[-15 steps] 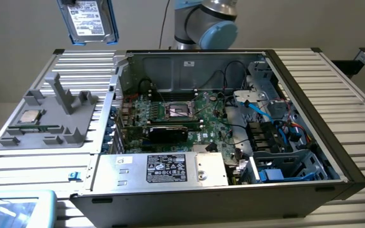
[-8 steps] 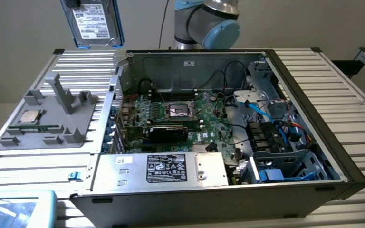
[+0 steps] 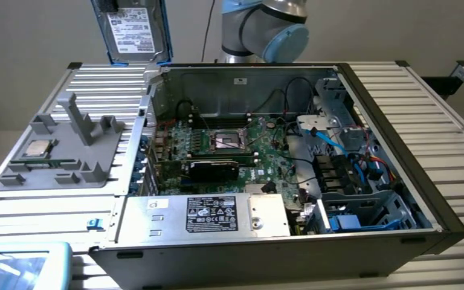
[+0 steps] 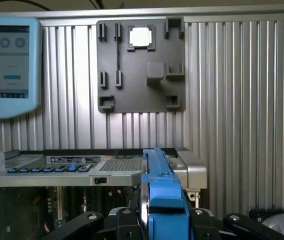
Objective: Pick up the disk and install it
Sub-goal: 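Pick up the disk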
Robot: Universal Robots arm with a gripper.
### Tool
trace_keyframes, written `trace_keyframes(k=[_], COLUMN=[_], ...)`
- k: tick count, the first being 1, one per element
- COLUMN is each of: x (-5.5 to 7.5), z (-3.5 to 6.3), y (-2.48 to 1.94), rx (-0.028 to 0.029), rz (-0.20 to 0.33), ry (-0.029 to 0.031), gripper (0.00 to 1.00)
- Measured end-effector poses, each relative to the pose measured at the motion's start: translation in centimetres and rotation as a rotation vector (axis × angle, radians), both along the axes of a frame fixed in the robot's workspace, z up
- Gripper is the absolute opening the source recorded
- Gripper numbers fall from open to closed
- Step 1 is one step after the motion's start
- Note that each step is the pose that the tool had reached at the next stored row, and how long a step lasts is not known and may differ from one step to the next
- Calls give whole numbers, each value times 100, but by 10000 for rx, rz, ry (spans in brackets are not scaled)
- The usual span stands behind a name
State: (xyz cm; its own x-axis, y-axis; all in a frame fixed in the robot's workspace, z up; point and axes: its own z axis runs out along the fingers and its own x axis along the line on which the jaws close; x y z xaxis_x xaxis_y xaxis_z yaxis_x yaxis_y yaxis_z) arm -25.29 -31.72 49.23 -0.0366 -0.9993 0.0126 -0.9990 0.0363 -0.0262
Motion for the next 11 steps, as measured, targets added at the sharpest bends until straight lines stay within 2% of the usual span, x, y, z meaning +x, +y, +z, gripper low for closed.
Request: trace_keyframes(k=[5,11], x=[160,300], z=[12,25], y=[-102,-275], rx=[1,0], rz=[-1,0], ry=[20,23], gripper=[37,37])
